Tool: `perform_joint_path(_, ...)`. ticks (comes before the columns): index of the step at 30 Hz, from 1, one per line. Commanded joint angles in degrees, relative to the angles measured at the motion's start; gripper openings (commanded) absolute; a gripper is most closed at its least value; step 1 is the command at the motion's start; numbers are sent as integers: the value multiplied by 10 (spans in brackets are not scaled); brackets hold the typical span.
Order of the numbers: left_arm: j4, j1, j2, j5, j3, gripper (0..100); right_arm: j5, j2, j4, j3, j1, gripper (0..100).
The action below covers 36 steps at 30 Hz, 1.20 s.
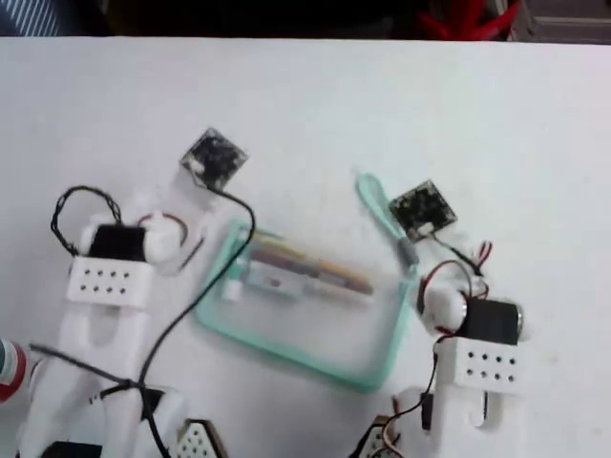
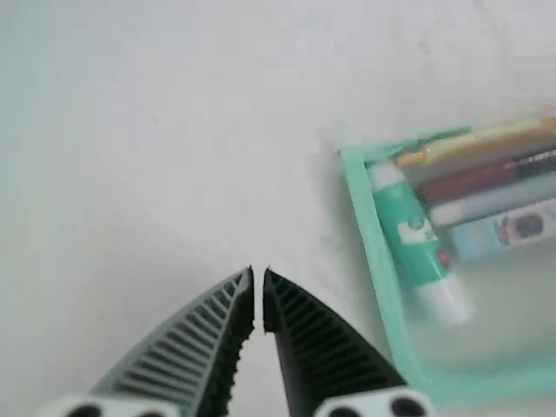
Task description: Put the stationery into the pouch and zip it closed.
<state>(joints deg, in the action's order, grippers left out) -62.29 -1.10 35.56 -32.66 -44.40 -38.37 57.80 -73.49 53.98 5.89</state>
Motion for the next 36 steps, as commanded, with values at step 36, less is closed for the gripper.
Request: perform_joint_path(36,217,-52,4,236,-149,35,128,-836,85,-586,-44,17)
